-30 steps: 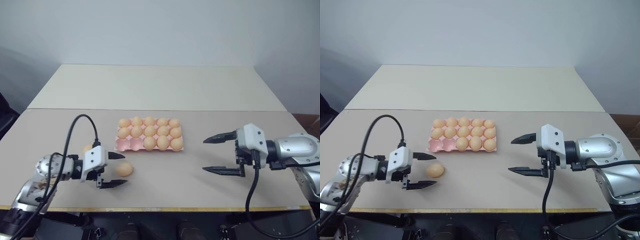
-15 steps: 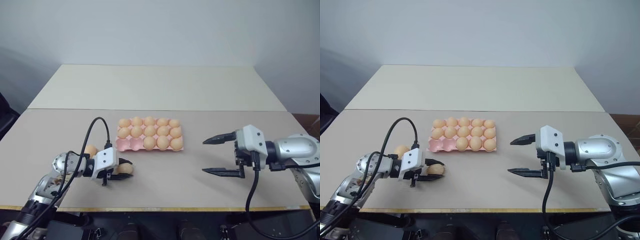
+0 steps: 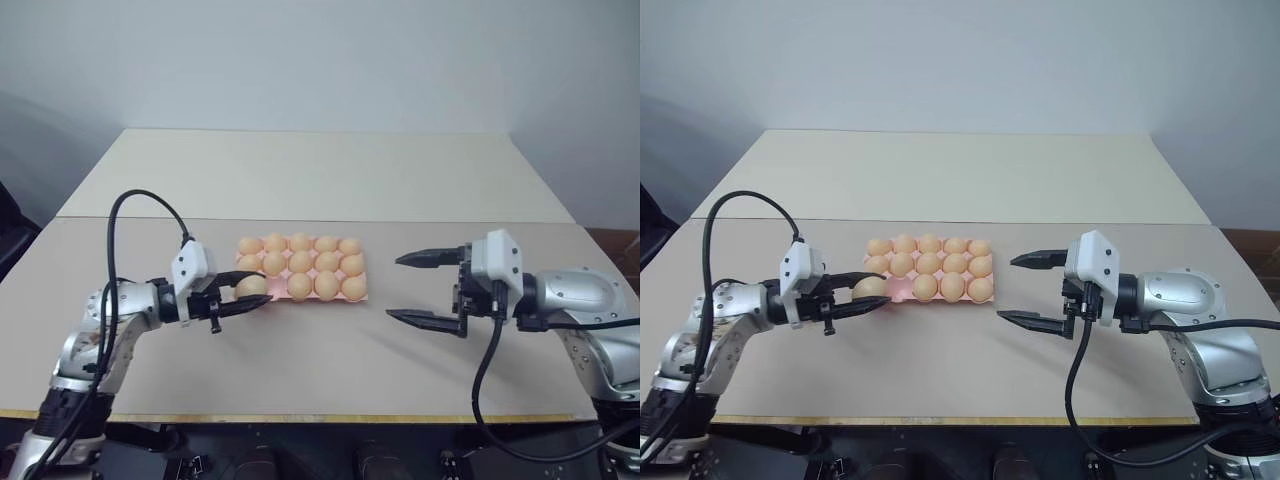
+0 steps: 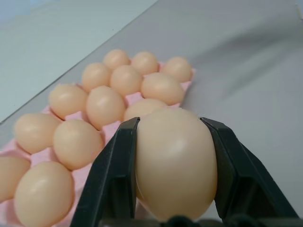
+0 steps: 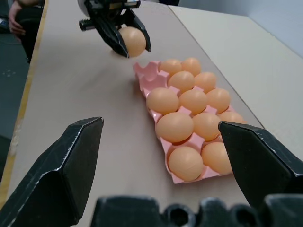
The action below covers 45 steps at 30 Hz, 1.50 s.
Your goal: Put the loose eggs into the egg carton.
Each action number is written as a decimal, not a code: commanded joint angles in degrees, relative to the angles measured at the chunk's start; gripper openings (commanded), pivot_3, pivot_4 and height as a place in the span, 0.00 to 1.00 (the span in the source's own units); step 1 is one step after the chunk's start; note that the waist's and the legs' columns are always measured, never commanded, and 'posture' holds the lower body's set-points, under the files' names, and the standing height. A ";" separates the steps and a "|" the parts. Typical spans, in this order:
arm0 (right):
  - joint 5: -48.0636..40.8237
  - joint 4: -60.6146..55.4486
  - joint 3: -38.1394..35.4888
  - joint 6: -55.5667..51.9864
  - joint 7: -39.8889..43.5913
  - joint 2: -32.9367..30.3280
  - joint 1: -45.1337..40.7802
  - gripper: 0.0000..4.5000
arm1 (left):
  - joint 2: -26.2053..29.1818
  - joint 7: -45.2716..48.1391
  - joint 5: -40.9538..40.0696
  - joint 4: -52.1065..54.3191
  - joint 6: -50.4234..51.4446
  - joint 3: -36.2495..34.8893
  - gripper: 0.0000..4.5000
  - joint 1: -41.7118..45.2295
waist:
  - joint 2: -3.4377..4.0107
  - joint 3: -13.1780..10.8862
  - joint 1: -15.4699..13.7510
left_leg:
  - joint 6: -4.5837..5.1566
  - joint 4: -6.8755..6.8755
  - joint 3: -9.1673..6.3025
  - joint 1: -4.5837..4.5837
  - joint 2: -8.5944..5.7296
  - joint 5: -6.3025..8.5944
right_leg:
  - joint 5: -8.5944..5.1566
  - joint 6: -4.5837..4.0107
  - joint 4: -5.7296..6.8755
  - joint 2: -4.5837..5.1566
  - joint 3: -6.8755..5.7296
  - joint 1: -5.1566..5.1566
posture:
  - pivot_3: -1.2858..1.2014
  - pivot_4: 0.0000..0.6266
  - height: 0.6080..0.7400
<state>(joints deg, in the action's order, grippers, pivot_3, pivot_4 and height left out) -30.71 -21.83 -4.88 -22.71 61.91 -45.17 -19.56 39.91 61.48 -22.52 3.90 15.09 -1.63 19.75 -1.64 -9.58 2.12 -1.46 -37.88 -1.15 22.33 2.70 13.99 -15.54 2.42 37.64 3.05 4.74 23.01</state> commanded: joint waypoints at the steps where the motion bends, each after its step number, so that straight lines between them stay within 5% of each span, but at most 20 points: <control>1: -1.25 -0.81 -1.41 -0.26 -1.38 0.31 -1.12 1.00 | -1.66 -3.65 3.73 -2.13 -1.38 1.58 0.38 2.88 | 0.00 0.00 -0.05 | 0.00 0.00 0.00 0.00 0.00 0.00 | 0.00 0.00 -0.01 0.00 0.00 -0.01 | 0.52 0.24 1.00; 6: -1.32 -1.33 -1.72 -0.44 -2.04 0.19 -0.89 1.00 | -3.96 -5.38 6.54 -5.36 -1.33 3.56 0.38 6.22 | 0.00 0.00 -0.09 | 0.00 0.00 -0.01 0.06 -0.02 0.00 | 0.00 0.01 -0.04 0.01 -0.01 0.02 | 0.52 0.24 1.00; 7: -1.33 -1.47 -1.82 -0.47 -2.19 0.17 -0.80 1.00 | -4.14 -5.28 6.24 -5.45 -0.59 3.55 0.54 6.69 | 0.00 0.00 -0.08 | 0.00 0.00 -0.01 0.06 -0.02 0.00 | 0.00 0.01 -0.04 0.01 -0.01 0.01 | 0.52 0.24 1.00; 14: -1.69 -2.39 -2.34 -0.79 -3.36 0.08 -0.05 1.00 | -4.49 -3.98 2.12 -3.62 0.47 0.29 1.00 7.10 | 0.00 0.00 0.15 | 0.00 0.00 -0.02 0.04 -0.02 0.00 | 0.00 0.01 0.00 0.01 0.00 0.02 | 0.52 0.24 1.00; 25: -2.89 -1.00 -2.46 -0.90 -2.55 -0.55 -0.38 1.00 | 6.74 3.47 -6.28 0.87 2.72 -11.39 1.00 -0.25 | 0.00 0.00 0.37 | 0.00 0.00 -0.02 0.02 0.00 0.00 | 0.00 0.01 0.01 0.01 0.00 0.02 | 0.52 0.24 1.00; 30: -3.99 0.08 -2.61 -0.21 2.32 -2.55 1.03 1.00 | 12.92 10.82 -12.48 4.76 3.52 -21.35 1.00 -10.32 | 0.00 0.00 0.34 | 0.00 0.01 0.01 0.06 0.03 0.00 | -0.01 0.02 -0.06 0.02 -0.01 0.06 | 0.52 0.24 1.00; 38: -6.42 0.08 -6.21 0.32 7.51 -5.39 4.57 1.00 | 14.59 12.46 -18.29 11.45 7.48 -31.41 1.00 -21.48 | 0.01 0.00 -0.02 | 0.01 0.01 0.03 -0.07 0.04 0.00 | -0.02 0.02 -0.04 0.03 -0.04 -0.07 | 0.52 0.24 1.00; 45: -7.26 -0.94 -7.06 -0.12 8.08 -5.64 5.25 1.00 | 14.43 10.98 -18.75 13.75 7.91 -32.14 1.00 -23.80 | 0.00 0.00 0.16 | 0.01 0.01 0.04 -0.06 0.05 0.00 | -0.01 0.01 -0.05 0.03 -0.04 -0.05 | 0.52 0.24 1.00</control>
<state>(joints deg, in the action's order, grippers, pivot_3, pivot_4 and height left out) -36.77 -20.89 -9.95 -23.49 69.79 -50.13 -14.35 53.75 73.03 -40.41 15.80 22.72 -32.47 -4.37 -1.63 -9.59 2.28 -1.46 -37.88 -1.11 22.27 2.75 13.99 -15.55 2.43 37.59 3.07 4.70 22.96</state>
